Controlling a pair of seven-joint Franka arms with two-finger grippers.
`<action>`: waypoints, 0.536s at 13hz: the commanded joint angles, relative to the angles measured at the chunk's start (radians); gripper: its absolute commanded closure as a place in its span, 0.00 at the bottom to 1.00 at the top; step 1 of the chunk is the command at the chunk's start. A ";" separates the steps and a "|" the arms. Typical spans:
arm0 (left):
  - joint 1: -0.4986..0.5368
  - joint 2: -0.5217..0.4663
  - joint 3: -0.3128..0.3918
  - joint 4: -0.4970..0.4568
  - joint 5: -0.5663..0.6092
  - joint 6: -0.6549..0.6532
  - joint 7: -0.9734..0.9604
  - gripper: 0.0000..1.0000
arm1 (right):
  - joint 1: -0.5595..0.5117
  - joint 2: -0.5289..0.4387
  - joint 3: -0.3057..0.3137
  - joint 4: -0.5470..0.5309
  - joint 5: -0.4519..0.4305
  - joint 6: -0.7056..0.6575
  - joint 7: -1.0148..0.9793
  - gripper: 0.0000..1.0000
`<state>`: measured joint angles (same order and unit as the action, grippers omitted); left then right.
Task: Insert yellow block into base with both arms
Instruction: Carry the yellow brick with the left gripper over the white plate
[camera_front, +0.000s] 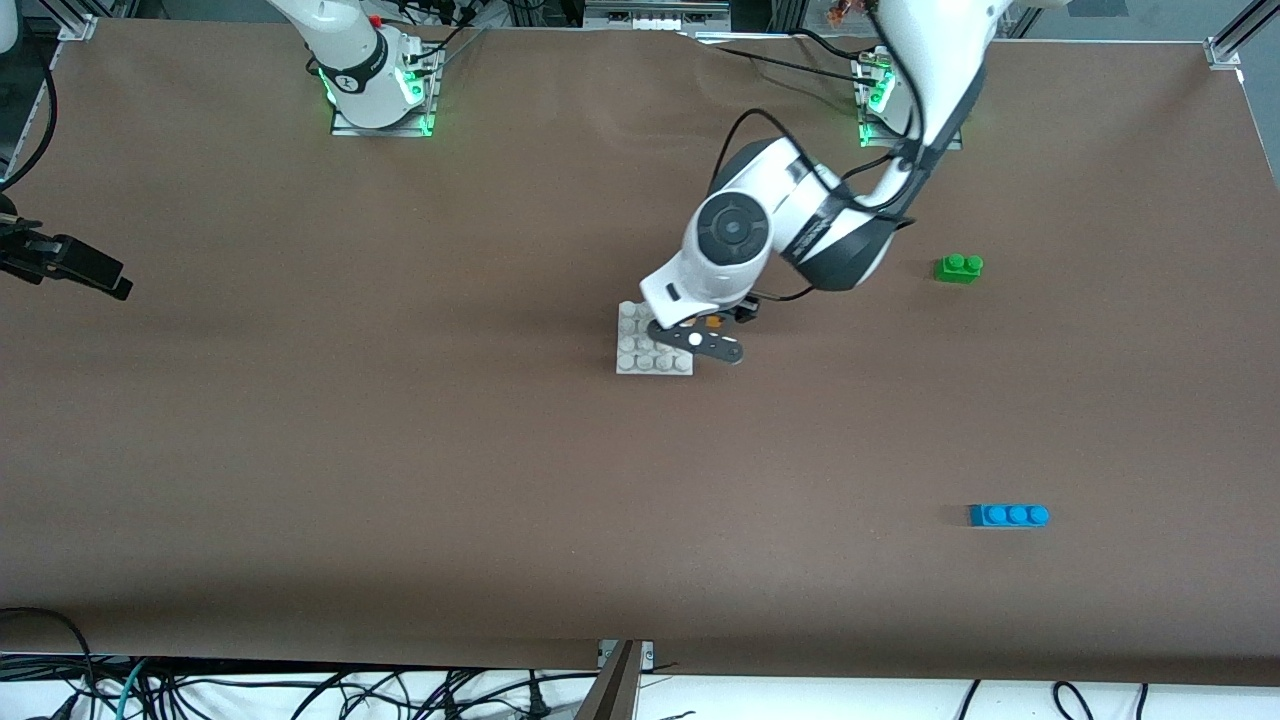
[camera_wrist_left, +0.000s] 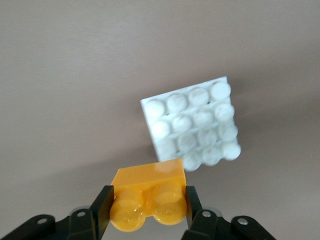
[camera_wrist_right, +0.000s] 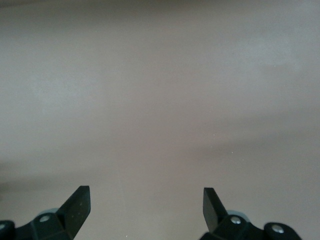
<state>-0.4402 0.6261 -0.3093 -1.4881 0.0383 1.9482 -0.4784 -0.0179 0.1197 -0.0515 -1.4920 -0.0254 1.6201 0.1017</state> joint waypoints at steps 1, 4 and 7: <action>-0.078 0.110 0.050 0.175 0.023 -0.017 -0.057 0.75 | -0.008 -0.006 0.007 0.002 0.008 -0.009 -0.016 0.00; -0.139 0.167 0.084 0.187 0.043 0.029 -0.100 0.75 | -0.008 -0.005 0.007 0.002 0.008 -0.009 -0.016 0.00; -0.163 0.199 0.102 0.189 0.049 0.038 -0.114 0.75 | -0.008 -0.003 0.006 0.002 0.007 -0.009 -0.016 0.00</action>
<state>-0.5804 0.7911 -0.2252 -1.3433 0.0609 1.9882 -0.5688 -0.0179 0.1205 -0.0514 -1.4919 -0.0254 1.6201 0.1017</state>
